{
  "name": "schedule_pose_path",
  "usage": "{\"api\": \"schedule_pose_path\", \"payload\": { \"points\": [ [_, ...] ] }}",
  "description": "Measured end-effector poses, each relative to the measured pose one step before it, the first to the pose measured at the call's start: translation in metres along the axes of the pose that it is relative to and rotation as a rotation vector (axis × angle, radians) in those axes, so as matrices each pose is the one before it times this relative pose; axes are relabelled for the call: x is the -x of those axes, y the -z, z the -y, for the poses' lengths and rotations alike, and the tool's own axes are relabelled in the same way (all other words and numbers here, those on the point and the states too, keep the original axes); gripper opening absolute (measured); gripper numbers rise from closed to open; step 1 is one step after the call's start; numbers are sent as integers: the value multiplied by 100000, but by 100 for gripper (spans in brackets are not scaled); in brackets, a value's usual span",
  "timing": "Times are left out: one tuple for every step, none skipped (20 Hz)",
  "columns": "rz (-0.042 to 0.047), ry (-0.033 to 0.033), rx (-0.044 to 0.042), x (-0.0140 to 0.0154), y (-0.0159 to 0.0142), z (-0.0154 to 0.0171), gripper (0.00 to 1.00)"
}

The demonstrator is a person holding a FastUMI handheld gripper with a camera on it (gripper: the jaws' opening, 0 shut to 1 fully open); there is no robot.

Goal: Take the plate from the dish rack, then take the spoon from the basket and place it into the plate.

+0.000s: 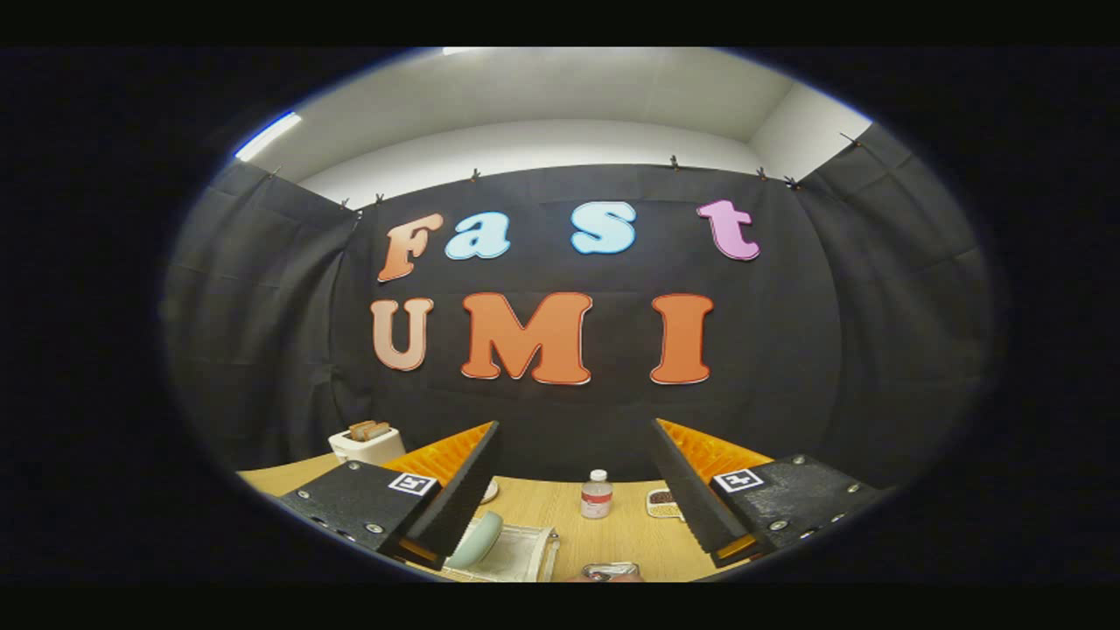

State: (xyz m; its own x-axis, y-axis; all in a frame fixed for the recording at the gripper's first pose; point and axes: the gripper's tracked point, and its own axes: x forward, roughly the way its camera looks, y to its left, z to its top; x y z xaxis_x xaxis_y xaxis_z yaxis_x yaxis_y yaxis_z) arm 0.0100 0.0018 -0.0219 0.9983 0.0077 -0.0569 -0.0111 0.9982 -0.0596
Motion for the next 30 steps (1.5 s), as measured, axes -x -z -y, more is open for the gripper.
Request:
{"api": "schedule_pose_path", "payload": {
  "points": [
    [-417,-248,119,-49,102,-48,99],
    [-427,-19,244,-22,67,22,99],
    [-423,-144,312,-129,184,-118,99],
    [-389,-346,42,1,78,-89,99],
    [-415,-663,-313,-35,113,-184,99],
    [-459,-699,-464,-25,41,-264,99],
    [-427,-776,-443,-24,121,-270,99],
    [-771,-480,-67,-145,250,-266,99],
    [-779,-544,-63,-43,269,-275,99],
    [-1102,-869,95,-19,272,-265,99],
    [-1200,-805,3,-5,402,-387,99],
    [-1430,-746,126,-135,426,-324,99],
    [-1220,-506,32,-69,302,-278,99],
    [-1132,-469,51,-62,298,-256,99],
    [-858,-582,-19,-34,290,-378,99],
    [-769,-693,-162,-84,243,-391,99],
    [-884,-1061,-38,-107,272,-513,99],
    [-889,-619,-180,-256,278,-324,99],
    [-1591,-657,-51,-152,564,-350,99],
    [-1852,-527,-250,-250,444,-334,99],
    [-2232,-594,-217,-299,589,-362,99],
    [-2047,-842,-432,-335,460,-421,99],
    [-2615,-621,-286,-400,528,-347,99],
    [-2946,-817,-181,-379,735,-310,99],
    [-3776,-425,133,-489,902,-375,99],
    [-4069,-508,474,-499,847,-110,99],
    [-4388,243,373,-480,1016,-122,99],
    [-4316,-119,357,-574,964,-121,99],
    [-4273,-946,-95,-515,732,-452,99],
    [-4442,-1451,-447,-542,918,-395,99]
  ]
}}
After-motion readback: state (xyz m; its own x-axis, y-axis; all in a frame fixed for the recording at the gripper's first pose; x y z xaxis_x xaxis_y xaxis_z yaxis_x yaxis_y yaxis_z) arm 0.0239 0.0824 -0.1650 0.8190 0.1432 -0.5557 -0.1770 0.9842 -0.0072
